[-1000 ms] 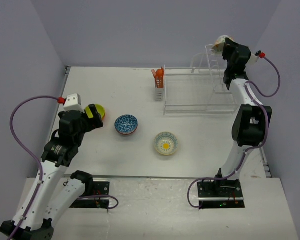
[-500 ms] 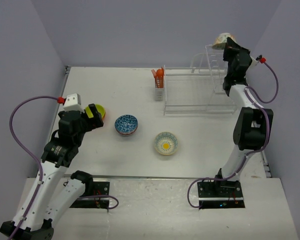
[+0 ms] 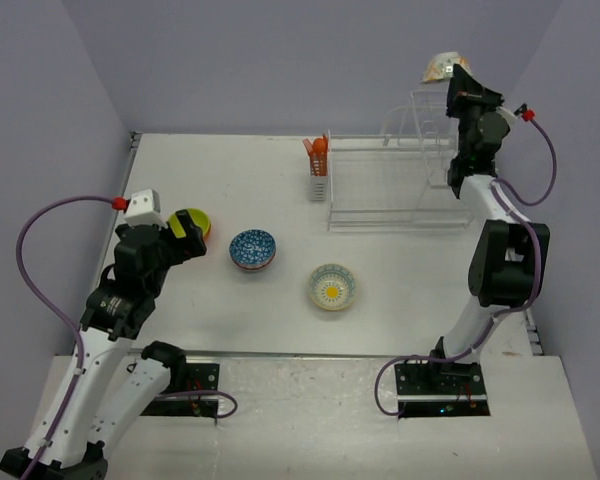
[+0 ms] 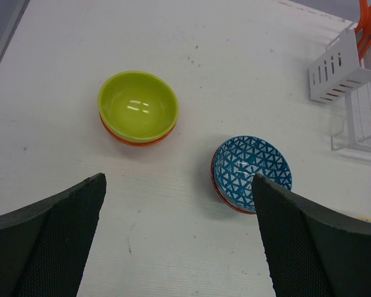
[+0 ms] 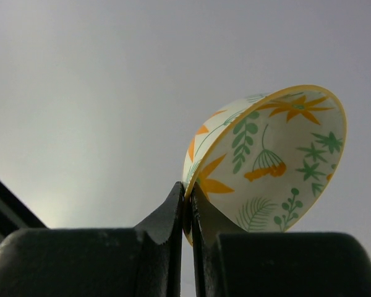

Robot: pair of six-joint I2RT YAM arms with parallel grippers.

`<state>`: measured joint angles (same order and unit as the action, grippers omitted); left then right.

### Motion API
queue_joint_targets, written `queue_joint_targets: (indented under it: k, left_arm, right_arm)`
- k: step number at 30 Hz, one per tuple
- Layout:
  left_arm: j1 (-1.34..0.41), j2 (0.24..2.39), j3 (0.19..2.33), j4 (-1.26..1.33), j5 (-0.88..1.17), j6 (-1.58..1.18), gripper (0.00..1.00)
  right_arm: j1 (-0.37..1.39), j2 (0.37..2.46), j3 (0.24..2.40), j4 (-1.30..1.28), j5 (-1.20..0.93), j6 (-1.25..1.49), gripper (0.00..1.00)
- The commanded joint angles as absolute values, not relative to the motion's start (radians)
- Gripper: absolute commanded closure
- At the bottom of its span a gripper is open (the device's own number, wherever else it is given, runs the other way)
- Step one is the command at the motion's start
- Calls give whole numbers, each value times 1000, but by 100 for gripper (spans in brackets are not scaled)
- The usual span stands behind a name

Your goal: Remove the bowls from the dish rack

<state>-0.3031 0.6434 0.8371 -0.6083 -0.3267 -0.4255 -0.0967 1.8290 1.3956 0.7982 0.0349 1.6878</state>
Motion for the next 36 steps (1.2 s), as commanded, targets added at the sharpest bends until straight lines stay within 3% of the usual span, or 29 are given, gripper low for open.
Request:
queue_joint_targets:
  k: [1,6,12,16,18,19,24,27,28,30,32,36]
  left_arm:
    - [-298,632,833,-568,-322,-405,0]
    - [-298,615,836,-566,-322,-402,0]
    - [-298,551,850,-561,-327,-393,0]
    - [-298,543,934,-564,-275,-402,0]
    - [-299,613,1041,-581,-220,-397,0]
    - [-299,642,1087,-589,-165,-393,0]
    - [-299,894,1441,-678,91,-387,0]
    - [-320,1034,1601,-722,303,-399,0]
    - [-348,1073,1618,-721,305,-400,0]
    - [-495,1115,1650,-750,153,-405,0]
    - [-625,1186,1654,-767,130,-413,0]
    - [-750,1264,1615,-764,97,-449,0]
  right_arm:
    - [-98,1738,1416,1005,-52,1732,100]
    - [-81,1698,1359,1090,-222,1747,100]
    - [-17,1444,1151,1008,-415,1528,100]
    - [128,1179,1138,564,-534,1069,100]
    - [297,1056,1184,196,-540,605,100]
    - [358,1028,1209,87,-494,374,100]
    - [740,901,1170,-326,-240,39,100]
    - [993,952,1181,-526,106,-133,100]
    - [1091,975,1177,-578,268,-191,100]
    - [1165,1041,1172,-648,372,-268,100]
    - [1244,1074,1175,-684,457,-304,100]
    - [1327,1100,1195,-719,480,-344,100]
